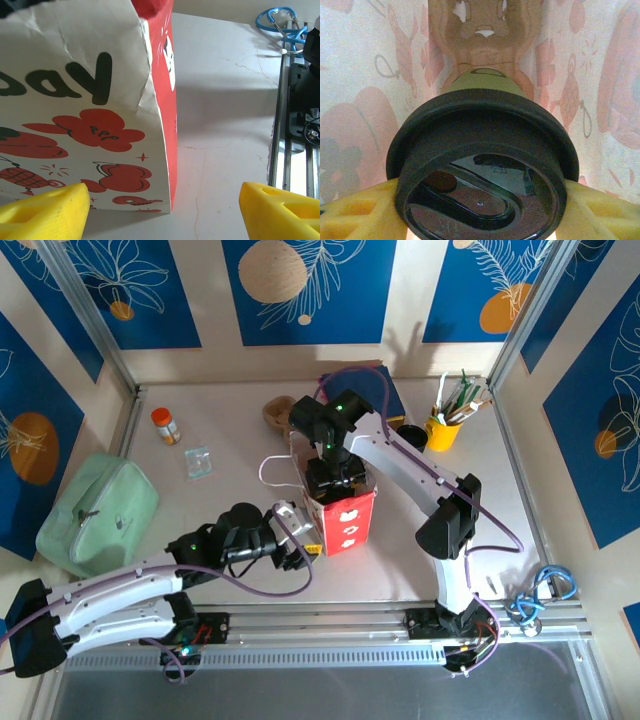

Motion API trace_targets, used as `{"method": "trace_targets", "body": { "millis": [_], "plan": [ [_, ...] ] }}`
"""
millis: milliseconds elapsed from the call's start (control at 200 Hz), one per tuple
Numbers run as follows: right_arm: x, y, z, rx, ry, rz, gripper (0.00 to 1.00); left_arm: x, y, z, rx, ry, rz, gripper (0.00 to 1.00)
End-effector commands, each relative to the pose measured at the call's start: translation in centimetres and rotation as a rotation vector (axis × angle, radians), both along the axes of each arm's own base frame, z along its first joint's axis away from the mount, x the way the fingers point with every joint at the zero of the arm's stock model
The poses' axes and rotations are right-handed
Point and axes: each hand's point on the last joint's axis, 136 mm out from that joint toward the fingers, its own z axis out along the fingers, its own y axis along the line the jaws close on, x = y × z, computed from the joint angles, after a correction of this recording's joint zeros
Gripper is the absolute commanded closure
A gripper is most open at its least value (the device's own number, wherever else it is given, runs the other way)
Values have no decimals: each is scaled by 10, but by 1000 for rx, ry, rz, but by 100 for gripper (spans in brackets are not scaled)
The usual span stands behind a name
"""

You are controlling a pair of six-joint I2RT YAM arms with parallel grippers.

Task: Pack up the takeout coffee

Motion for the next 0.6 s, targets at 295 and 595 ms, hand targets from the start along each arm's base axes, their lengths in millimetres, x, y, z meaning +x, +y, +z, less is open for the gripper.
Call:
{"method": "trace_targets", "body": {
  "millis": [295,595],
  "plan": [
    [-35,-20,-14,-112,147,11,38,-3,3,-5,13,-13,-5,21],
    [-30,-12,-15,-62,107,14,38,-1,3,-5,17,-13,0,21]
  ]
}}
